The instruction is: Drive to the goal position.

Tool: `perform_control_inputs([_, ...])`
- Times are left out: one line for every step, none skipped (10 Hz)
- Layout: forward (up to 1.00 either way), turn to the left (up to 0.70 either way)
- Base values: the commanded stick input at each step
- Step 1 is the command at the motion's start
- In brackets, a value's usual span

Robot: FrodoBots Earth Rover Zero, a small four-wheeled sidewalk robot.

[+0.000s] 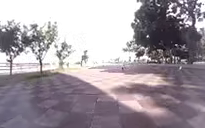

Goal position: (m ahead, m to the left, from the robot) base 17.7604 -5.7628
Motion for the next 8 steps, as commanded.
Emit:
perform_control_inputs([0.70,0.00])
perform_control_inputs([0.70,0.00])
perform_control_inputs([0.70,0.00])
perform_control_inputs([0.70,0.00])
perform_control_inputs([0.70,0.00])
perform_control_inputs([0.70,0.00])
perform_control_inputs([0.70,0.00])
perform_control_inputs([0.70,0.00])
